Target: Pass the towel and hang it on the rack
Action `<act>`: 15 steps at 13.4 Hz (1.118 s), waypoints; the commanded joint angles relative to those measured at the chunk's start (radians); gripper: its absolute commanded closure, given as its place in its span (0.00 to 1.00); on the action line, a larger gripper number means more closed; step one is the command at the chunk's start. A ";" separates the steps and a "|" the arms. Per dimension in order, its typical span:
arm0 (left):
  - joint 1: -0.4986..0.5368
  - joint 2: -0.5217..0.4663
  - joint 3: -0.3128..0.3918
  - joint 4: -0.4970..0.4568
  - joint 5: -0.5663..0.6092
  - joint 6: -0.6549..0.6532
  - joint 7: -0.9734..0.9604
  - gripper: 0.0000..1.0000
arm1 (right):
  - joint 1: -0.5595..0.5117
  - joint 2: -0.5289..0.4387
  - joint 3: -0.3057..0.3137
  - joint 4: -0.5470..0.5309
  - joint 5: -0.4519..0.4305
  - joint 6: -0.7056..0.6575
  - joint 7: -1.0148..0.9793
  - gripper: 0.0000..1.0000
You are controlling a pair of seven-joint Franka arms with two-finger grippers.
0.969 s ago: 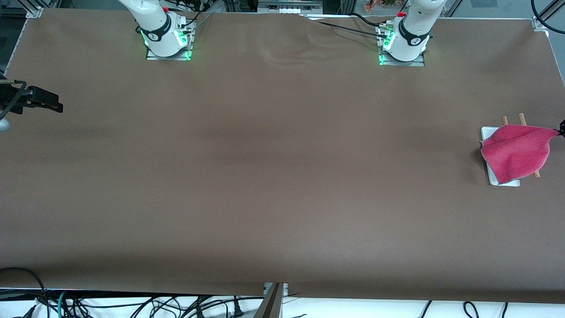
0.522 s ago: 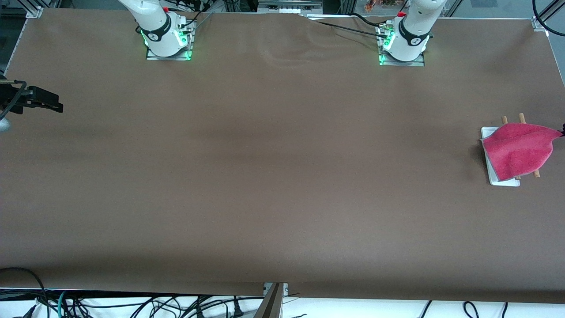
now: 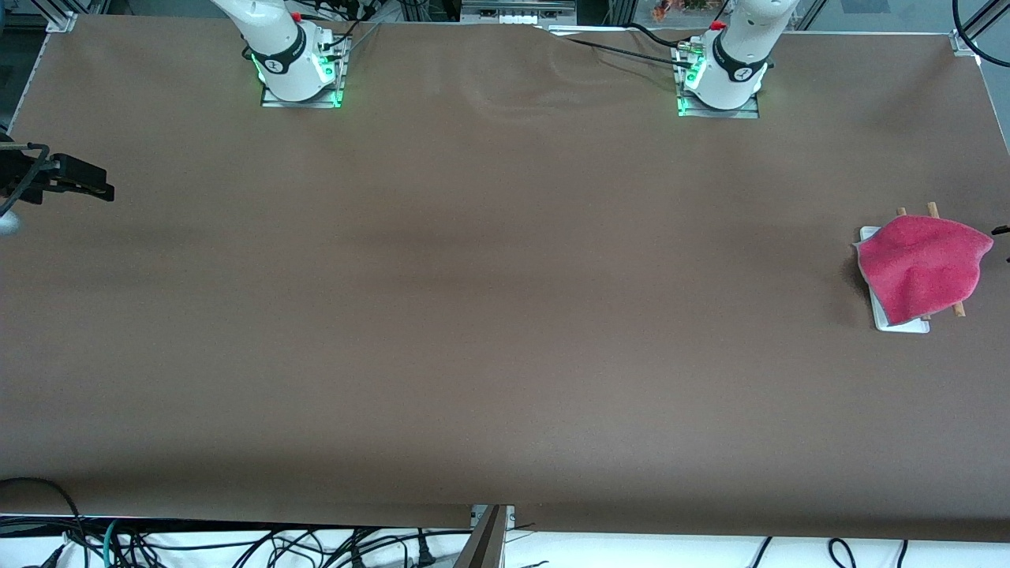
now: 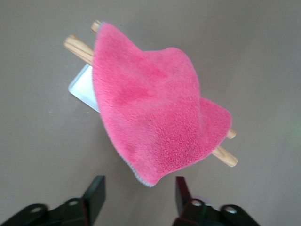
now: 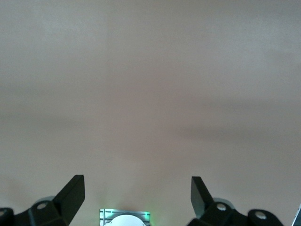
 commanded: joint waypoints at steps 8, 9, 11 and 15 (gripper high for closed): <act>-0.197 -0.036 -0.014 0.214 0.023 -0.072 -0.198 0.00 | -0.005 -0.008 0.003 -0.007 0.014 0.003 -0.005 0.00; -0.220 -0.054 -0.014 0.213 0.023 -0.099 -0.291 0.00 | -0.005 -0.008 0.003 -0.007 0.014 0.003 -0.005 0.00; -0.248 -0.102 -0.019 0.210 0.016 -0.185 -0.504 0.00 | -0.005 -0.008 0.003 -0.007 0.014 0.003 -0.005 0.00; -0.369 -0.211 -0.026 0.196 0.022 -0.295 -0.897 0.00 | -0.005 -0.007 0.003 -0.006 0.014 0.004 -0.005 0.00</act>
